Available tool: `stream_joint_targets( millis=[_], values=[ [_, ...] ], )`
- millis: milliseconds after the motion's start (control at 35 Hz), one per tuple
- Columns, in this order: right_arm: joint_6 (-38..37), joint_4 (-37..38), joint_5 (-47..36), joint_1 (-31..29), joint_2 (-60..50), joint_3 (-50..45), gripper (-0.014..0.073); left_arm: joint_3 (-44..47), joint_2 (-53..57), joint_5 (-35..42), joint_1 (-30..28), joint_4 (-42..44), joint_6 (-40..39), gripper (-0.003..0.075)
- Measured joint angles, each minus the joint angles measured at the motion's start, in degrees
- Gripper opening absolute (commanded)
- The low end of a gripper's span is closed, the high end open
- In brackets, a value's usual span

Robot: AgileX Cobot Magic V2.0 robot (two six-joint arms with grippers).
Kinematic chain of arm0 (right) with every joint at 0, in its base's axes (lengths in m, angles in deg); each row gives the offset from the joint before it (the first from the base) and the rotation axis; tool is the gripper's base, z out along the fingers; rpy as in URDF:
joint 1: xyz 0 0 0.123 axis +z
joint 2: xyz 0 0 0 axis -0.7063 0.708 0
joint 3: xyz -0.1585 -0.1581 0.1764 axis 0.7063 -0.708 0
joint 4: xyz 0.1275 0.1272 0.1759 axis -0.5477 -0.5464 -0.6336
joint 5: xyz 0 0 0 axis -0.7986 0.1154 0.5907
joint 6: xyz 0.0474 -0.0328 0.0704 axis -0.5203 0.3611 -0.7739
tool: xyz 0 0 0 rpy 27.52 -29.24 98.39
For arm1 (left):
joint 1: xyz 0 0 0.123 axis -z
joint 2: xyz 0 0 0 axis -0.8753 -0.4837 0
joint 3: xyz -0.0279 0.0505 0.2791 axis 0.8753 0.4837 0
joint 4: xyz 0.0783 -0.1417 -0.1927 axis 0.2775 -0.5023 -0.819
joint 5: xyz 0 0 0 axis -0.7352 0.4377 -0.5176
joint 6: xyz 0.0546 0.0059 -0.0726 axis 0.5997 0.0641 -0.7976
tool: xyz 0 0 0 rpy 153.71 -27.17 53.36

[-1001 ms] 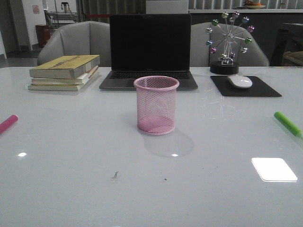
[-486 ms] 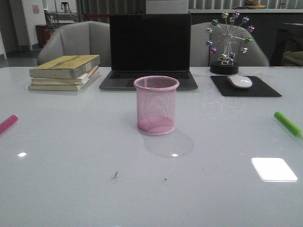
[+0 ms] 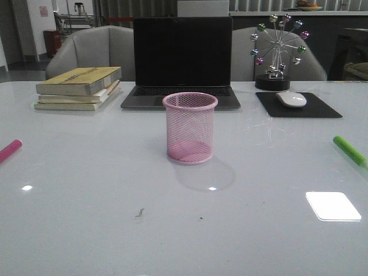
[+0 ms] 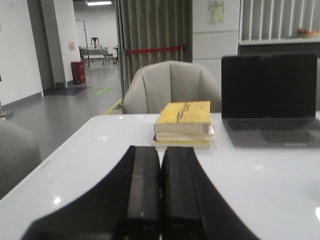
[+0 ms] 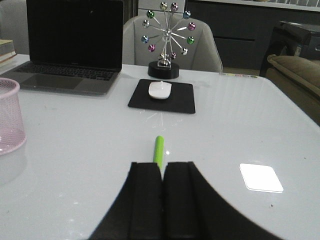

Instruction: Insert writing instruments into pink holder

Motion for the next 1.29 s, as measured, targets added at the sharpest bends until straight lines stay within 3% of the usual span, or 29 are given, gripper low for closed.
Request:
stream_joint_targets(
  millis=[200, 486, 601, 801, 972, 1287],
  values=[
    [0.0, -1.66, -5.03, 0.0, 0.0, 0.0, 0.0052, 0.0, 0.0, 8.36, 0.0, -2.13, 0.0, 0.01],
    [0.0, -1.8, -11.11, 0.0, 0.0, 0.54, 0.0052, -0.37, 0.0, 7.6, 0.0, -3.71, -0.32, 0.0101],
    [0.0, -1.45, -5.6, 0.0, 0.0, 6.72, 0.0052, -4.4, 0.0, 4.0, 0.0, -1.25, -0.37, 0.0101],
    [0.31, 3.05, 13.37, 0.0, -0.03, 22.14, 0.0061, -20.41, 0.0, -11.21, 0.0, 0.45, -0.46, 0.0101],
    [0.0, 3.92, 21.15, 0.0, 0.31, 32.25, 0.0059, -30.74, -0.54, -15.0, 0.0, 0.4, -0.46, 0.0101],
    [0.31, 4.13, 32.6, 0.0, 20.08, 49.6, 0.0059, -47.81, -21.41, -26.98, 0.0, 0.28, -0.5, 0.01]
  ],
)
